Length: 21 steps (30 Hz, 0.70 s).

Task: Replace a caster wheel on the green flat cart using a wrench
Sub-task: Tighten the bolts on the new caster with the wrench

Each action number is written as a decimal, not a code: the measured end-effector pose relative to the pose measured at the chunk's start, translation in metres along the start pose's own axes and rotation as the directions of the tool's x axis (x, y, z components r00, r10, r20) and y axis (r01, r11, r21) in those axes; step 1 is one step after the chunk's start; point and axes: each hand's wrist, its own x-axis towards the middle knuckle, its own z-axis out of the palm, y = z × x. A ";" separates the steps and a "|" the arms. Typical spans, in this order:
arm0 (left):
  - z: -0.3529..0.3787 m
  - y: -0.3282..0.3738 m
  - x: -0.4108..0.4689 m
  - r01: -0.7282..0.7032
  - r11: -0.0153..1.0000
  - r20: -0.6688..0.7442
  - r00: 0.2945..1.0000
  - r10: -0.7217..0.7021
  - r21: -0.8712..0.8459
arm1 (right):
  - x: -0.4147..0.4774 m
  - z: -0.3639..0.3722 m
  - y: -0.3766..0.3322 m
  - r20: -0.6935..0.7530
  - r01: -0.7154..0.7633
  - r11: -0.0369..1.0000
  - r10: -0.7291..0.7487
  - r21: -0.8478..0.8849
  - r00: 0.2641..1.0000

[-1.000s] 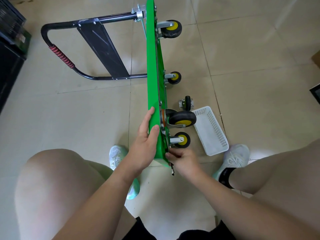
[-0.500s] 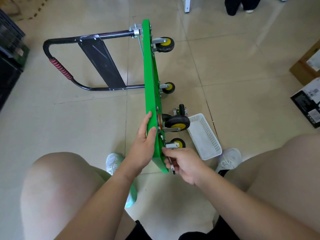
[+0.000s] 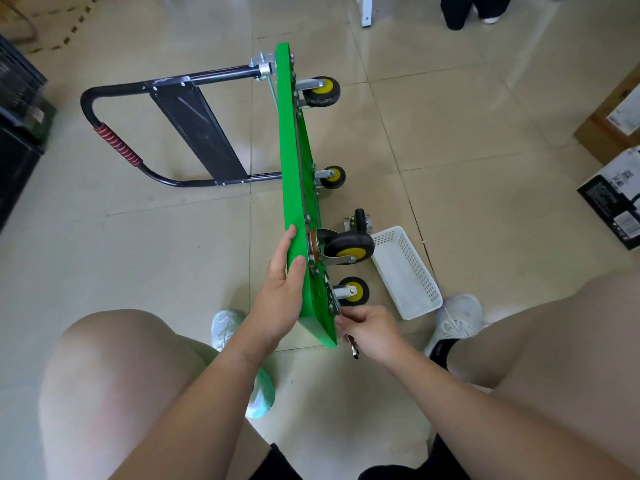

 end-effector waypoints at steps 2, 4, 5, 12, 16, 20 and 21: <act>0.000 0.000 0.001 0.005 1.000 0.001 1.000 -0.005 -0.002 | 0.011 0.002 0.005 0.004 0.014 1.000 -0.014 -0.015 1.000; 0.000 0.001 0.000 -0.002 1.000 -0.003 1.000 0.002 0.000 | 0.023 0.004 0.010 0.002 -0.007 1.000 0.007 -0.002 1.000; 0.000 0.001 -0.001 -0.008 1.000 -0.003 1.000 0.008 0.006 | 0.029 0.005 0.013 0.007 -0.021 1.000 0.021 0.003 1.000; -0.002 0.006 0.000 -0.018 0.997 0.011 1.000 0.017 0.072 | 0.056 0.012 0.025 0.051 -0.045 0.999 0.044 0.029 0.998; -0.003 0.002 0.001 -0.011 0.999 0.008 1.000 0.010 0.049 | 0.060 0.016 0.029 0.058 -0.049 0.996 0.045 0.071 0.997; -0.003 0.000 0.001 -0.017 0.999 0.003 1.000 0.017 0.044 | 0.063 0.018 0.032 0.049 -0.036 0.996 0.032 0.081 0.998; -0.003 0.000 0.001 -0.019 0.999 0.002 1.000 0.019 0.044 | 0.063 0.018 0.033 0.051 -0.028 0.997 0.024 0.072 0.998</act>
